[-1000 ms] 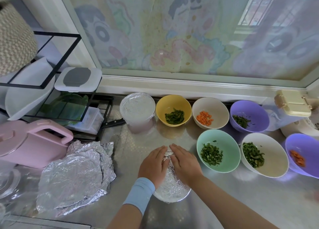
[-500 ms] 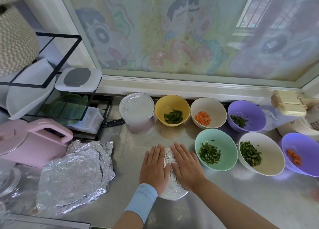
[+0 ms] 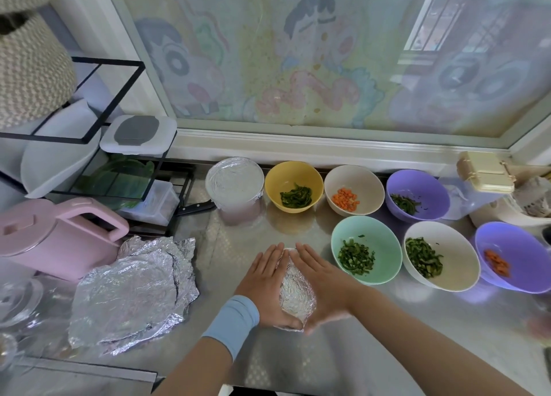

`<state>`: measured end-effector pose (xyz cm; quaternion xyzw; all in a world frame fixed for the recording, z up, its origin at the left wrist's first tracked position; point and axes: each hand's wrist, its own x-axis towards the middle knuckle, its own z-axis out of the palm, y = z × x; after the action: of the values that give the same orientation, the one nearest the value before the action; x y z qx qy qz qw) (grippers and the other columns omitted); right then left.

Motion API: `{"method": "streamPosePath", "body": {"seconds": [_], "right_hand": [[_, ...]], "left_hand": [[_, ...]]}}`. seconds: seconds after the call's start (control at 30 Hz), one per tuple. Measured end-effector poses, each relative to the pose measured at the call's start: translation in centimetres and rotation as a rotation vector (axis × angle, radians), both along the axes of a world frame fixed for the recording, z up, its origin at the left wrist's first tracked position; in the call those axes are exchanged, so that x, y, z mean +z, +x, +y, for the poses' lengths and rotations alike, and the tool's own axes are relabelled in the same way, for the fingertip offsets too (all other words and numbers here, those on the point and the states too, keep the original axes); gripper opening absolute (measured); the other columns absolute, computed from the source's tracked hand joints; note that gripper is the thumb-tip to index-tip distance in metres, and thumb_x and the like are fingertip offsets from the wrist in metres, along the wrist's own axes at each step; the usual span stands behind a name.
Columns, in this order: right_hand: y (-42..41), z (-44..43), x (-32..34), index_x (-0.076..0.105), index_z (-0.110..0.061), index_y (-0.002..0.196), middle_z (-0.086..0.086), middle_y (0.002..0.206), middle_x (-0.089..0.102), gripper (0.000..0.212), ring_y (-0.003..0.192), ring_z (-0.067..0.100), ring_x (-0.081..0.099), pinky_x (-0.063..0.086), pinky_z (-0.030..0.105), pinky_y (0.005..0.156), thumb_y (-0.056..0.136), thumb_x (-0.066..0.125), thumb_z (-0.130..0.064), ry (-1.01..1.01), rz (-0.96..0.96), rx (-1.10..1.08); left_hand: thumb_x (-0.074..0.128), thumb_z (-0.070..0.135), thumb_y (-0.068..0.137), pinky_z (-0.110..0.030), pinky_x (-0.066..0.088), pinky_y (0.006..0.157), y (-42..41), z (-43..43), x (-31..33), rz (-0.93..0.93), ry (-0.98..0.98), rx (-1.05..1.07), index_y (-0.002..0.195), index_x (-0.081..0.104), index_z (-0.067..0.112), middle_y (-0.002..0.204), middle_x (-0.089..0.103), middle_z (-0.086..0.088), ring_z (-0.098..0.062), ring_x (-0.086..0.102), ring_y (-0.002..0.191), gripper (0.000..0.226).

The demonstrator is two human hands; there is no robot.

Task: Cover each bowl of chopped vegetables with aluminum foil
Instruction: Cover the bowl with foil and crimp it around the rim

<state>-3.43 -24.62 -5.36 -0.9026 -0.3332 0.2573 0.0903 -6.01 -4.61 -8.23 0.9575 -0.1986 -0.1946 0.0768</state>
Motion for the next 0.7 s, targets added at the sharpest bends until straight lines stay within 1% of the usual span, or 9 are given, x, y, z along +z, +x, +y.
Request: {"method": "streamPosePath", "body": {"seconds": [0.13, 0.27, 0.37, 0.47, 0.53, 0.57, 0.63, 0.67, 0.7], "right_hand": [[-0.2, -0.1, -0.2, -0.027, -0.023, 0.15, -0.001, 0.155, -0.036, 0.154, 0.14, 0.013, -0.037, -0.011, 0.033, 0.118, 0.049, 0.076, -0.077, -0.022, -0.039, 0.012], [0.0, 0.1, 0.1, -0.026, -0.019, 0.15, 0.001, 0.156, -0.035, 0.153, 0.141, 0.015, -0.036, -0.011, 0.034, 0.119, 0.052, 0.076, -0.076, -0.04, -0.066, 0.042], [0.8, 0.1, 0.8, -0.024, -0.017, 0.151, 0.002, 0.154, -0.035, 0.15, 0.142, 0.017, -0.033, -0.014, 0.031, 0.115, 0.056, 0.078, -0.072, -0.056, -0.093, 0.045], [1.5, -0.1, 1.5, -0.021, -0.015, 0.152, 0.004, 0.158, -0.029, 0.142, 0.145, 0.018, -0.027, -0.01, 0.03, 0.115, 0.063, 0.079, -0.064, -0.055, -0.127, 0.006], [1.7, 0.0, 1.5, -0.019, -0.014, 0.153, 0.004, 0.16, -0.025, 0.138, 0.147, 0.018, -0.023, -0.004, 0.031, 0.117, 0.067, 0.081, -0.056, -0.056, -0.103, -0.034], [1.7, 0.0, 1.4, -0.019, -0.014, 0.153, 0.003, 0.16, -0.023, 0.136, 0.147, 0.017, -0.021, 0.001, 0.032, 0.118, 0.069, 0.082, -0.051, -0.054, -0.076, -0.065], [1.6, 0.2, 1.0, -0.02, -0.014, 0.152, 0.002, 0.161, -0.022, 0.13, 0.148, 0.017, -0.018, 0.005, 0.034, 0.12, 0.074, 0.081, -0.04, -0.036, -0.009, -0.136], [1.5, 0.4, 0.9, -0.021, -0.014, 0.152, 0.002, 0.161, -0.022, 0.124, 0.148, 0.017, -0.019, 0.004, 0.034, 0.12, 0.079, 0.078, -0.033, -0.017, 0.036, -0.176], [1.3, 0.7, 0.8, -0.022, -0.014, 0.152, 0.001, 0.161, -0.023, 0.116, 0.148, 0.016, -0.019, 0.002, 0.032, 0.119, 0.083, 0.072, -0.025, 0.009, 0.087, -0.219]], "left_hand": [[0.06, 0.091, 0.046, -0.041, -0.015, 0.119, -0.6, 0.0, 0.4, 0.015, -0.011, -0.02, 0.149, -0.027, 0.017, 0.151, -0.044, -0.002, -0.017, -0.043, 0.137, 0.155], [0.06, 0.091, 0.045, -0.04, -0.012, 0.121, -1.2, 0.1, 0.5, 0.004, -0.015, 0.034, 0.15, -0.026, 0.019, 0.152, -0.042, 0.0, -0.017, -0.04, 0.139, 0.153], [0.057, 0.093, 0.044, -0.042, -0.005, 0.122, -1.8, -0.5, 0.7, 0.0, -0.028, 0.179, 0.15, -0.024, 0.02, 0.155, -0.036, -0.002, -0.02, -0.031, 0.144, 0.153], [0.056, 0.094, 0.046, -0.042, -0.003, 0.122, -2.4, -1.1, 1.2, 0.018, -0.028, 0.394, 0.149, -0.026, 0.021, 0.158, -0.029, -0.006, -0.025, -0.022, 0.147, 0.15], [0.049, 0.093, 0.057, -0.042, 0.0, 0.121, -2.7, -1.4, 1.5, 0.021, -0.023, 0.486, 0.151, -0.021, 0.022, 0.161, -0.02, -0.007, -0.027, -0.014, 0.149, 0.137], [0.044, 0.089, 0.066, -0.042, 0.003, 0.12, -2.7, -1.4, 1.7, 0.004, -0.028, 0.539, 0.153, -0.015, 0.021, 0.162, -0.01, -0.007, -0.028, -0.007, 0.149, 0.125], [0.035, 0.075, 0.085, -0.041, 0.011, 0.119, -2.1, -1.2, 1.9, -0.099, -0.025, 0.635, 0.154, 0.002, 0.019, 0.159, 0.012, -0.008, -0.027, 0.009, 0.146, 0.095], [0.033, 0.067, 0.091, -0.04, 0.012, 0.119, -1.6, -0.9, 2.0, -0.171, -0.028, 0.646, 0.154, 0.008, 0.019, 0.158, 0.019, -0.007, -0.027, 0.013, 0.145, 0.083], [0.032, 0.059, 0.095, -0.039, 0.012, 0.119, -0.8, -0.7, 1.9, -0.221, -0.051, 0.619, 0.154, 0.012, 0.018, 0.158, 0.021, -0.006, -0.026, 0.014, 0.145, 0.074]]}}
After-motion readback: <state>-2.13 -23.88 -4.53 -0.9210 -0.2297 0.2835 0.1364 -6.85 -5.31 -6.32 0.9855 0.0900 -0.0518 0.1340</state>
